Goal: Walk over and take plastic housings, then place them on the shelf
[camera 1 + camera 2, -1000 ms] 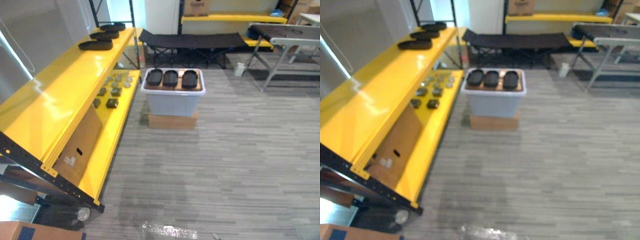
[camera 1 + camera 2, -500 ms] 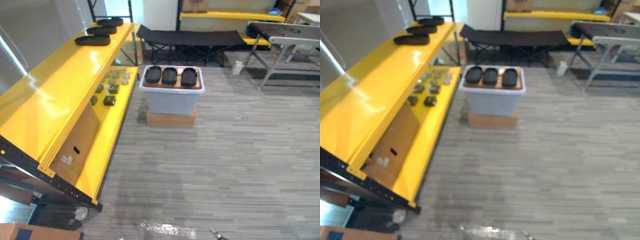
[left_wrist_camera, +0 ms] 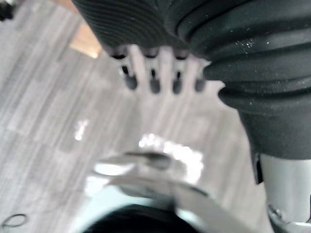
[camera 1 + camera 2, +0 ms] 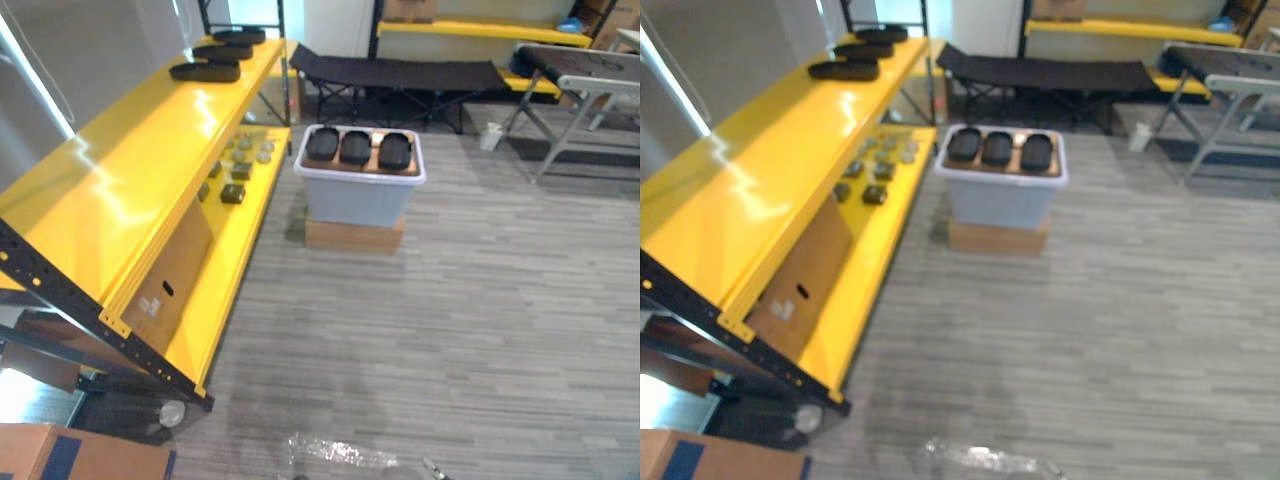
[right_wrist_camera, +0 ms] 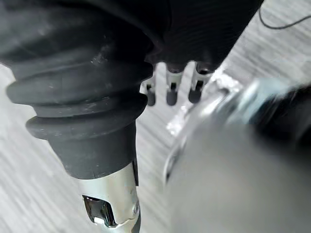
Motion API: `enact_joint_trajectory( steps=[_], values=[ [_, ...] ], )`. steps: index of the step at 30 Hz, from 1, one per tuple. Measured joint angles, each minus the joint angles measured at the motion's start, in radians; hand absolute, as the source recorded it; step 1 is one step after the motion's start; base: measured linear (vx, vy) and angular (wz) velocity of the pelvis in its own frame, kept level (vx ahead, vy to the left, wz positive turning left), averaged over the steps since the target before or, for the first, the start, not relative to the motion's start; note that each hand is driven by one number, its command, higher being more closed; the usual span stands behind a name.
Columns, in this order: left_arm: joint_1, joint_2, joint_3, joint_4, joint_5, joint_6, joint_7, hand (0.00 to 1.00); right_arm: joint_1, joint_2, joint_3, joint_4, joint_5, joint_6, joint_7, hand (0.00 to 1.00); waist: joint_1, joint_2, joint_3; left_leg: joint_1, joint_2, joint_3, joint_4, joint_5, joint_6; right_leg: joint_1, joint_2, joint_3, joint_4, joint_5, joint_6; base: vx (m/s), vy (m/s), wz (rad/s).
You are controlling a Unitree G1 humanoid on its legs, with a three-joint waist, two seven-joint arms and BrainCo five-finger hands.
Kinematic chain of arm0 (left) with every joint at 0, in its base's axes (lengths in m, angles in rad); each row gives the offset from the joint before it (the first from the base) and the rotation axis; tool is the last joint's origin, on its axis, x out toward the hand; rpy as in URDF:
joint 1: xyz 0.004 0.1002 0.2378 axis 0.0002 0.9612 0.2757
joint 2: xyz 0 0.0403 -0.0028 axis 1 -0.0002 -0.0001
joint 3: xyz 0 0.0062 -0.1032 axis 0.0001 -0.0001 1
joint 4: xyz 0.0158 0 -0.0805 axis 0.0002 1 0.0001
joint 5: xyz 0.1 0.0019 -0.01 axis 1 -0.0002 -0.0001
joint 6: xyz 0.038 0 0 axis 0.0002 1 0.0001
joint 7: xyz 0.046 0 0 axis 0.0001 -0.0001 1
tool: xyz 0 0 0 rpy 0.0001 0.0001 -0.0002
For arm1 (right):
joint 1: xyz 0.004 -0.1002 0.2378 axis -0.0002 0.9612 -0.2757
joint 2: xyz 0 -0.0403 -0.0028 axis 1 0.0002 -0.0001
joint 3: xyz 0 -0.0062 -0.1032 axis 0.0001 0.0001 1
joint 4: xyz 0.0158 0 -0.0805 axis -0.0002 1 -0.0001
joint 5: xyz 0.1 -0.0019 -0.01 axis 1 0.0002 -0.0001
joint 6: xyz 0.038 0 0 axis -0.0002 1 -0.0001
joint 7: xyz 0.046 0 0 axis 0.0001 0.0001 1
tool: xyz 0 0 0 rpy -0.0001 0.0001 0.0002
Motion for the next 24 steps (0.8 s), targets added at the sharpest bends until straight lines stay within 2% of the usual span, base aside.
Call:
enact_joint_trajectory(
  steps=[2, 3, 4, 5, 6, 8, 9, 11, 12, 13, 14, 15, 16, 17, 18, 19, 20, 21, 22, 23, 24],
  values=[
    [-0.016, 0.002, 0.003, 0.007, 0.001, 0.007, 0.0, 0.0, 0.022, 0.005, -0.012, 0.002, -0.005, 0.019, 0.003, 0.0, -0.004, -0.003, 0.002, 0.02, 0.022, 0.001, 0.001, -0.016, -0.02, -0.053, 0.018, 0.0, -0.04, 0.015, 0.01, 0.23, 0.0, 0.03],
    [-0.017, -0.001, 0.016, 0.007, 0.001, 0.008, -0.001, 0.0, 0.039, 0.007, -0.016, 0.002, -0.019, 0.02, 0.003, 0.0, -0.009, 0.0, 0.003, 0.029, 0.036, 0.005, 0.007, -0.027, -0.037, -0.08, 0.027, 0.002, -0.079, 0.046, 0.006, 0.27, 0.003, 0.0],
    [-0.018, -0.003, 0.032, 0.007, 0.001, 0.011, -0.001, 0.0, 0.048, 0.01, -0.022, 0.001, -0.027, 0.021, 0.003, 0.0, -0.013, -0.001, 0.003, 0.031, 0.042, 0.006, 0.021, -0.039, -0.056, -0.09, 0.03, 0.001, -0.1, 0.065, 0.001, 0.36, -0.019, 0.04],
    [-0.02, -0.006, 0.052, 0.006, 0.004, 0.015, -0.004, 0.0, 0.06, 0.015, -0.031, 0.001, -0.036, 0.024, 0.003, 0.0, -0.02, -0.002, 0.003, 0.042, 0.05, 0.007, 0.045, -0.064, -0.094, -0.097, 0.031, 0.001, -0.136, 0.102, 0.002, 0.39, -0.054, 0.13],
    [-0.022, -0.009, 0.071, 0.002, 0.013, 0.015, -0.011, 0.0, 0.081, 0.023, -0.03, 0.001, -0.045, 0.031, 0.004, 0.0, -0.027, -0.002, 0.003, 0.059, 0.056, 0.007, 0.068, -0.089, -0.132, -0.097, 0.029, 0.001, -0.148, 0.138, -0.009, 0.42, -0.079, 0.15],
    [-0.024, -0.012, 0.081, -0.017, 0.031, 0.013, -0.02, 0.0, 0.094, 0.029, -0.044, -0.001, -0.042, 0.038, 0.009, 0.0, -0.028, -0.002, 0.002, 0.072, 0.064, 0.006, 0.101, -0.13, -0.165, -0.103, 0.029, 0.001, -0.134, 0.153, -0.029, 0.38, -0.145, 0.15],
    [-0.026, -0.018, 0.084, -0.038, 0.031, 0.011, -0.019, 0.0, 0.091, 0.022, -0.043, -0.002, -0.042, 0.039, 0.019, 0.0, -0.031, 0.008, 0.0, 0.076, 0.089, 0.004, 0.138, -0.183, -0.177, -0.123, 0.035, -0.004, -0.072, 0.184, -0.056, 0.39, -0.201, 0.15],
    [-0.022, -0.036, 0.099, -0.037, 0.019, 0.009, -0.006, 0.0, 0.084, 0.008, -0.04, 0.0, -0.043, 0.044, 0.018, 0.0, -0.029, 0.036, -0.013, 0.073, 0.137, 0.005, 0.206, -0.22, -0.208, -0.131, 0.069, -0.016, -0.015, 0.154, -0.085, 0.38, -0.235, 0.01],
    [-0.023, -0.038, 0.109, -0.036, -0.007, 0.008, 0.0, 0.0, 0.075, -0.003, -0.035, 0.004, -0.043, 0.047, 0.017, 0.0, -0.027, 0.035, -0.027, 0.018, 0.169, 0.005, 0.339, -0.22, -0.211, -0.122, 0.087, -0.02, -0.008, 0.126, -0.104, 0.54, -0.365, -0.21],
    [-0.024, -0.048, 0.109, -0.036, -0.011, 0.005, 0.002, 0.0, 0.058, -0.025, -0.02, 0.001, -0.042, 0.047, 0.016, 0.0, -0.024, 0.05, -0.039, -0.058, 0.207, 0.003, 0.518, -0.214, -0.218, -0.103, 0.108, -0.021, -0.022, 0.109, -0.123, 0.55, -0.365, -0.24],
    [-0.026, -0.058, 0.109, -0.036, -0.012, -0.001, 0.006, 0.0, 0.044, -0.034, -0.018, 0.002, -0.042, 0.047, 0.016, 0.0, -0.026, 0.067, -0.037, -0.1, 0.231, 0.0, 0.62, -0.201, -0.217, -0.085, 0.122, -0.021, -0.038, 0.106, -0.128, 0.45, -0.261, -0.18],
    [-0.027, -0.07, 0.116, -0.035, -0.018, -0.017, 0.015, 0.0, 0.024, -0.051, -0.01, 0.001, -0.043, 0.045, 0.017, 0.0, -0.026, 0.094, -0.028, -0.186, 0.287, 0.003, 0.835, -0.176, -0.209, -0.031, 0.156, -0.02, -0.088, 0.101, -0.135, 0.45, -0.191, 0.01],
    [-0.025, -0.081, 0.122, -0.034, -0.049, -0.027, 0.028, 0.0, 0.013, -0.067, -0.004, 0.003, -0.059, 0.044, 0.019, 0.0, -0.026, 0.115, -0.022, -0.25, 0.332, 0.007, 1.025, -0.184, -0.195, 0.051, 0.179, -0.021, -0.147, 0.1, -0.138, 0.44, -0.171, 0.09],
    [-0.023, -0.083, 0.126, -0.034, -0.055, -0.028, 0.037, 0.0, 0.007, -0.072, -0.002, 0.011, -0.074, 0.042, 0.02, 0.0, -0.025, 0.116, -0.019, -0.277, 0.341, 0.004, 1.092, -0.192, -0.18, 0.097, 0.184, -0.022, -0.175, 0.1, -0.138, 0.43, -0.146, 0.15],
    [-0.018, -0.085, 0.129, -0.036, -0.073, -0.031, 0.054, 0.0, -0.009, -0.076, 0.0, 0.033, -0.093, 0.036, 0.021, 0.0, -0.01, 0.111, -0.016, -0.325, 0.33, 0.002, 1.142, -0.206, -0.162, 0.175, 0.182, -0.022, -0.216, 0.101, -0.137, 0.33, -0.1, 0.02],
    [-0.017, -0.09, 0.129, -0.037, -0.075, -0.036, 0.059, 0.0, -0.019, -0.076, 0.0, 0.037, -0.094, 0.033, 0.021, 0.0, -0.001, 0.108, -0.014, -0.347, 0.315, 0.002, 1.128, -0.211, -0.159, 0.201, 0.178, -0.019, -0.234, 0.101, -0.137, 0.34, -0.081, -0.18],
    [-0.012, -0.09, 0.133, -0.044, -0.073, -0.049, 0.066, 0.0, -0.045, -0.076, -0.001, 0.04, -0.094, 0.017, 0.021, 0.0, 0.017, 0.104, -0.012, -0.402, 0.262, 0.003, 1.041, -0.211, -0.16, 0.236, 0.166, -0.008, -0.263, 0.101, -0.137, 0.27, -0.004, -0.39],
    [-0.005, -0.099, 0.133, -0.058, -0.066, -0.057, 0.07, 0.0, -0.076, -0.075, -0.002, 0.039, -0.092, 0.006, 0.02, 0.0, 0.034, 0.101, -0.009, -0.451, 0.2, 0.005, 0.886, -0.209, -0.161, 0.249, 0.15, 0.011, -0.283, 0.1, -0.135, 0.24, 0.037, -0.43],
    [-0.002, -0.1, 0.133, -0.063, -0.059, -0.062, 0.072, 0.0, -0.091, -0.075, -0.002, 0.038, -0.091, -0.001, 0.019, 0.0, 0.038, 0.098, -0.006, -0.466, 0.168, 0.004, 0.785, -0.202, -0.161, 0.256, 0.142, 0.02, -0.292, 0.096, -0.129, 0.23, 0.105, -0.43],
    [0.006, -0.1, 0.134, -0.071, -0.034, -0.069, 0.077, 0.0, -0.112, -0.074, -0.002, 0.03, -0.086, -0.012, 0.019, 0.0, 0.046, 0.095, 0.001, -0.481, 0.114, 0.007, 0.573, -0.152, -0.164, 0.263, 0.126, 0.035, -0.301, 0.073, -0.114, 0.22, 0.143, -0.33],
    [0.014, -0.102, 0.136, -0.074, -0.029, -0.072, 0.079, 0.0, -0.121, -0.069, -0.001, 0.018, -0.078, -0.026, 0.018, 0.0, 0.057, 0.105, 0.019, -0.483, 0.091, 0.008, 0.41, -0.053, -0.149, 0.286, 0.127, 0.049, -0.308, 0.056, -0.103, 0.24, 0.161, -0.35]
  ],
)
